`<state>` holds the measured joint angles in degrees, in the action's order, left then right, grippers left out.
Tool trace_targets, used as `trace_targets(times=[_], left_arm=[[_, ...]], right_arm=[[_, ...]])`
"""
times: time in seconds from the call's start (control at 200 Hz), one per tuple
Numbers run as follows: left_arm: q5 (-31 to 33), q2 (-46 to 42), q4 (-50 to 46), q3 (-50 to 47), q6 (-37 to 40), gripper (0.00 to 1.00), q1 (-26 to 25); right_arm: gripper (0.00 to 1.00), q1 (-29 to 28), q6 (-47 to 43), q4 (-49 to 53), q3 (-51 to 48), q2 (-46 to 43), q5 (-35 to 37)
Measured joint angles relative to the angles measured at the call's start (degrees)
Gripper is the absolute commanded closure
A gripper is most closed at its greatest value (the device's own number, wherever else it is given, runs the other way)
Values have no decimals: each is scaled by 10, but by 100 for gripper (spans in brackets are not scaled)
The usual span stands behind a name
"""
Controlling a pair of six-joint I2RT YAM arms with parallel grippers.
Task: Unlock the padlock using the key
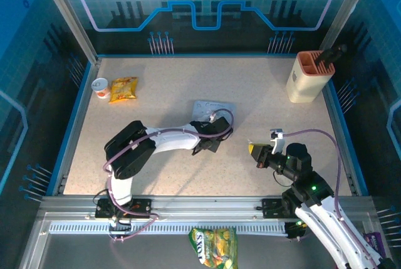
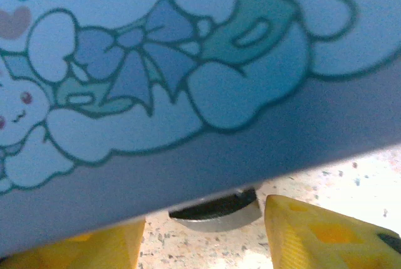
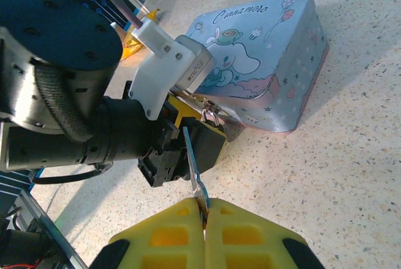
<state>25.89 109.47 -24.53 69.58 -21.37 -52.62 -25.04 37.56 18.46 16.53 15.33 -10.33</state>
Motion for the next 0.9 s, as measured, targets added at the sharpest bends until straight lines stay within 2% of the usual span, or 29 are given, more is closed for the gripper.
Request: trace_targets(times=[0.085,0.215,0.345,0.545,0.71,0.9], left_arm=[[-2,3,0,1,-9,54,4],[-4,7,0,1,-28,54,5],[-31,6,28,-10,-45,47,7],[-105,-50,167,-126,-82,42,30],[-173,-94,304,-220,-103,42,63],[-243,-105,411,-277,-116,44,100]], right_arm=[[100,0,1,-1,0,0,-4],[100,0,6,-9,-6,0,-8],[100,0,11,-15,-13,3,-9],[100,1,15,-21,-17,6,-16],[100,1,16,-23,-17,6,-22],[100,1,22,-27,-19,6,-24]])
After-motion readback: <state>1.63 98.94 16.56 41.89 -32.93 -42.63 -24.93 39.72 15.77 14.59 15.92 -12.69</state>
